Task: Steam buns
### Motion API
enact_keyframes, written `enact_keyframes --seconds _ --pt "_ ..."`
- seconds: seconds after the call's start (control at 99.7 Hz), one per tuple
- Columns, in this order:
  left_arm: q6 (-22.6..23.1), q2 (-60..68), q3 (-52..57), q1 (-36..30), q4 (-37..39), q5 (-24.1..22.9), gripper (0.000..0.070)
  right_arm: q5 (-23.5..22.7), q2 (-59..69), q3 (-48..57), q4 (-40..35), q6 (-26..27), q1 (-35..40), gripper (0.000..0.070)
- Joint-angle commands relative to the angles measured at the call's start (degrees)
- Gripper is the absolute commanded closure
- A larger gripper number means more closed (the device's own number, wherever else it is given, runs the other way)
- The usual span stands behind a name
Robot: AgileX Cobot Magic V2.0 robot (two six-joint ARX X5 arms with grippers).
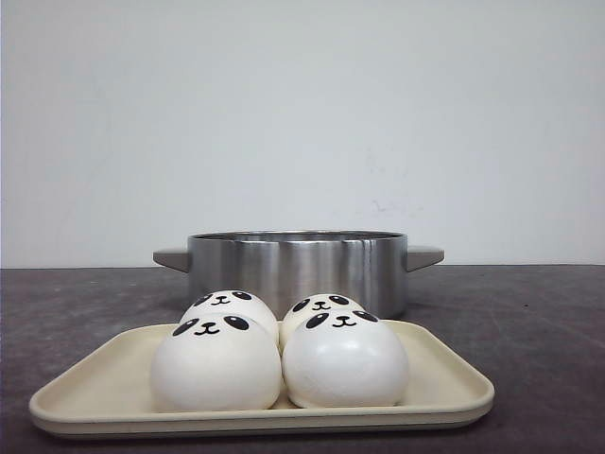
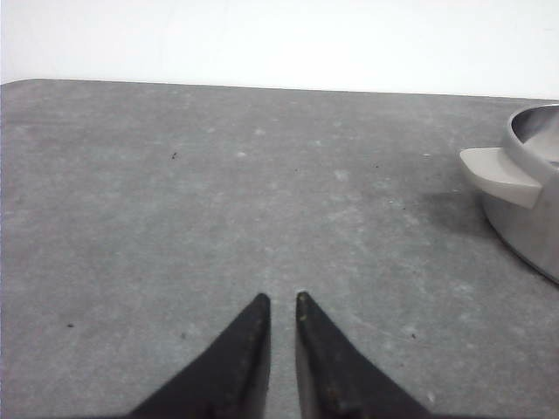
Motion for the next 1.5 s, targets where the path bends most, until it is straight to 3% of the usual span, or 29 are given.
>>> enact_keyframes --seconds 0.0,1.003,1.174,1.244,1.344,1.424,1.495 --pt "-0.1 -0.1 -1.0 0.2 -0.3 -0.2 0.0693 -0.1 0.0 -0.2 0.3 0.7 0.1 0.0689" --pt "-0.1 -0.1 -1.0 0.2 -0.3 -0.2 0.0693 -0.2 0.0 -0.2 0.4 0.9 0.1 0.0689" --pt "-0.2 -0.1 -1.0 0.2 -0.3 -0.2 0.0693 -1.6 0.0 -0.2 0.4 8.2 0.2 0.0689" --pt "-2.7 -0.1 -1.0 0.2 -0.3 0.0 0.0693 -4.0 0.0 -0.1 0.8 12.4 0.2 0.0689" --pt "-11.4 -0.1 0.2 0.2 -0.4 1.0 0.0694 -9.4 0.0 -0.1 3.8 19.7 0.2 0.0689" --pt "-18.6 -0.1 2.8 0.2 -0.3 1.9 0.0694 -13.4 0.0 0.2 10.4 23.8 0.2 0.0693" --pt "-19.7 0.2 6.6 0.2 -0.4 3.4 0.0693 -15.1 0.0 2.6 13.4 24.7 0.2 0.0695"
